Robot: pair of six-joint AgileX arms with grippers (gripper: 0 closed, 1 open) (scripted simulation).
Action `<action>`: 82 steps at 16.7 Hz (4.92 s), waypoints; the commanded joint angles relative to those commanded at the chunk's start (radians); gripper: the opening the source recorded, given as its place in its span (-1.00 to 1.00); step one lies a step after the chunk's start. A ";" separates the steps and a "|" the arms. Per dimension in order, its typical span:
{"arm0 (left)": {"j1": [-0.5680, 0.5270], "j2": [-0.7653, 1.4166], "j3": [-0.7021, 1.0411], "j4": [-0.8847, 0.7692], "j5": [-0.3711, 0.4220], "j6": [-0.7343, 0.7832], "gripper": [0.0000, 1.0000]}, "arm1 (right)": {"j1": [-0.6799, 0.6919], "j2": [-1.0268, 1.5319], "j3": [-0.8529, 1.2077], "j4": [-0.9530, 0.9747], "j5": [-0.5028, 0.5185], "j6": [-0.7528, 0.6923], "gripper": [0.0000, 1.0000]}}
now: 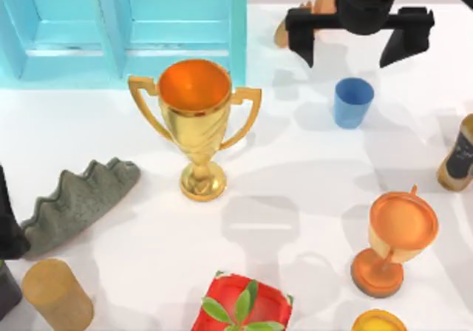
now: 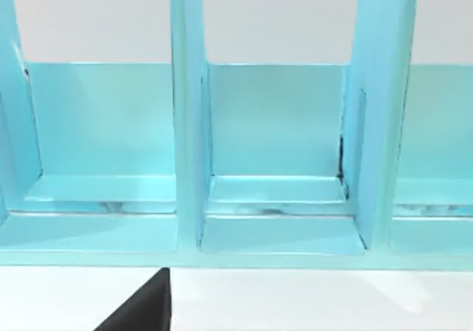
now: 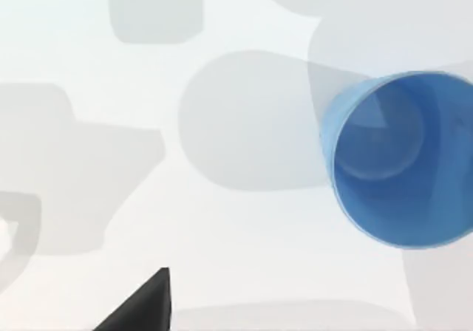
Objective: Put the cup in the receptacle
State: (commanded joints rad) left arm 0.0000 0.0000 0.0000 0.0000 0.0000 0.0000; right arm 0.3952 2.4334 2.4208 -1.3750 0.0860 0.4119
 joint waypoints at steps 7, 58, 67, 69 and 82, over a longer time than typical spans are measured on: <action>0.000 0.000 0.000 0.000 0.000 0.000 1.00 | -0.009 0.037 -0.125 0.167 -0.001 -0.009 1.00; 0.000 0.000 0.000 0.000 0.000 0.000 1.00 | -0.756 -0.666 -0.831 0.016 -0.089 -0.760 -1.00; 0.000 0.000 0.000 0.000 0.000 0.000 1.00 | -0.764 -0.649 -0.930 0.126 -0.092 -0.766 -1.00; 0.000 0.000 0.000 0.000 0.000 0.000 1.00 | -0.771 -0.641 -0.995 0.207 -0.091 -0.773 -1.00; 0.000 0.000 0.000 0.000 0.000 0.000 1.00 | -0.777 -0.634 -1.048 0.264 -0.090 -0.780 0.06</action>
State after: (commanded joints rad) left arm 0.0000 0.0000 0.0000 0.0000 0.0000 0.0000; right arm -0.3814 1.7992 1.3728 -1.1108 -0.0038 -0.3681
